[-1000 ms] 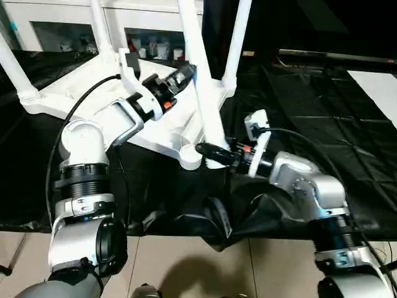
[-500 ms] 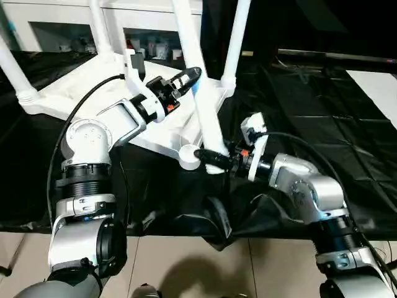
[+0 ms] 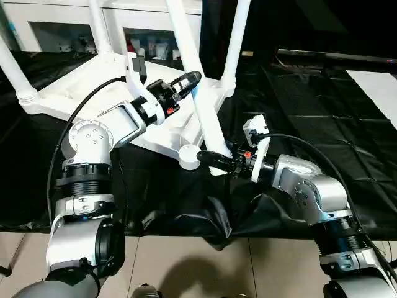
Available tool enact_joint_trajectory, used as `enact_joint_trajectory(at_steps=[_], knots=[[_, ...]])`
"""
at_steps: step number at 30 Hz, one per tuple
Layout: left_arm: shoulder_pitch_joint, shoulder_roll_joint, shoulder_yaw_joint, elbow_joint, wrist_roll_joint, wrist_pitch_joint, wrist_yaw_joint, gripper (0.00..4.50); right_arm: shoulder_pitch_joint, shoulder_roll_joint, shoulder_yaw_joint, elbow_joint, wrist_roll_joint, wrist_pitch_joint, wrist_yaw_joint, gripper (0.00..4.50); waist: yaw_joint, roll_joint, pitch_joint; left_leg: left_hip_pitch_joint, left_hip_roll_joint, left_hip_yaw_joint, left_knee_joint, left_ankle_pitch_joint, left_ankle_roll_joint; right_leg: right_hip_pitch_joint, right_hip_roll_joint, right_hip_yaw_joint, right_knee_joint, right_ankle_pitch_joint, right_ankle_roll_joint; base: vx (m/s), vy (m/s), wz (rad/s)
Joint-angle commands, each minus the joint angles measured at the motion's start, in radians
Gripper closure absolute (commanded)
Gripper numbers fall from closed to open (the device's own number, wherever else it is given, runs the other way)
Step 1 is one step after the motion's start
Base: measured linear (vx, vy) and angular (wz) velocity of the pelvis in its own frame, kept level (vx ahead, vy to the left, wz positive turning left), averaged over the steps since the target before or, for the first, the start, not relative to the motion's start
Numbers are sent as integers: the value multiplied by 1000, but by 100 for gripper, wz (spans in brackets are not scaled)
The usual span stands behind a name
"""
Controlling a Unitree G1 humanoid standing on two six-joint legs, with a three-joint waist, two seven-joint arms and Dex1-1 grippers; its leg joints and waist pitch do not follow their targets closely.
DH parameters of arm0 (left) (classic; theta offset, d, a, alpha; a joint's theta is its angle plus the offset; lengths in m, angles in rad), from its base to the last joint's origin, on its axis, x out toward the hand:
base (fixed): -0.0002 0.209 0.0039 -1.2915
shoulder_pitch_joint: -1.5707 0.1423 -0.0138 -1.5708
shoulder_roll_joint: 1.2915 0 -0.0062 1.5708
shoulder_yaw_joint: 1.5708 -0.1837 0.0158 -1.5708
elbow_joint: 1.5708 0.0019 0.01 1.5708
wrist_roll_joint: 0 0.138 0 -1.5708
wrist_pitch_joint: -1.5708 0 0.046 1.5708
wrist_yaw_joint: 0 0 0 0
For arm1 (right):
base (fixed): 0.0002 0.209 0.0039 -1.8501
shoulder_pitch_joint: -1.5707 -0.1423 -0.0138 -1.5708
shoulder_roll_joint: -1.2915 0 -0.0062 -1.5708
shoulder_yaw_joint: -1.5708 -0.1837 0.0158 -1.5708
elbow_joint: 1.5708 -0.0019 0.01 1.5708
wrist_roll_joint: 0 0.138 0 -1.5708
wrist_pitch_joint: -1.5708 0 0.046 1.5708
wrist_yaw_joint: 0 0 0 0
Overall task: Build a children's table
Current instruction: Pick table leg
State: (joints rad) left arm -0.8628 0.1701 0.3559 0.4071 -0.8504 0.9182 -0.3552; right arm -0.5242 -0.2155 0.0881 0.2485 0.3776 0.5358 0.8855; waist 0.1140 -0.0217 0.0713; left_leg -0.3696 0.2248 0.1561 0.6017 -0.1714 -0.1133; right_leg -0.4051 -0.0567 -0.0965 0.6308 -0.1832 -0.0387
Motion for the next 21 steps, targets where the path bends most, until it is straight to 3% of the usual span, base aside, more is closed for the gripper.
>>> enact_joint_trajectory(at_steps=[1,17,18,21], knots=[[-13,5,-7,8,11,-5,8,275,-10,-2,46,-38,-1,-26,62,186,1,21,-89,6,-1,6,-57,-124,15,76,-70,52,-74,-96,-172,0,0,0],[-10,15,-48,-6,30,-6,-62,276,-13,-22,71,-47,-28,-42,68,186,0,22,-89,5,-1,6,-57,-129,12,76,-70,53,-74,-88,-181,0,0,0],[-15,8,-34,5,16,3,-59,221,-14,-23,75,-47,-32,-45,69,186,0,22,-89,4,-3,7,-56,-132,13,77,-69,53,-75,-97,-179,0,0,0],[-14,10,-46,6,41,-16,-47,207,-16,-22,89,-45,-43,-53,70,186,1,17,-88,5,-2,7,-56,-130,15,77,-70,53,-76,-111,-175,0,0,0]])
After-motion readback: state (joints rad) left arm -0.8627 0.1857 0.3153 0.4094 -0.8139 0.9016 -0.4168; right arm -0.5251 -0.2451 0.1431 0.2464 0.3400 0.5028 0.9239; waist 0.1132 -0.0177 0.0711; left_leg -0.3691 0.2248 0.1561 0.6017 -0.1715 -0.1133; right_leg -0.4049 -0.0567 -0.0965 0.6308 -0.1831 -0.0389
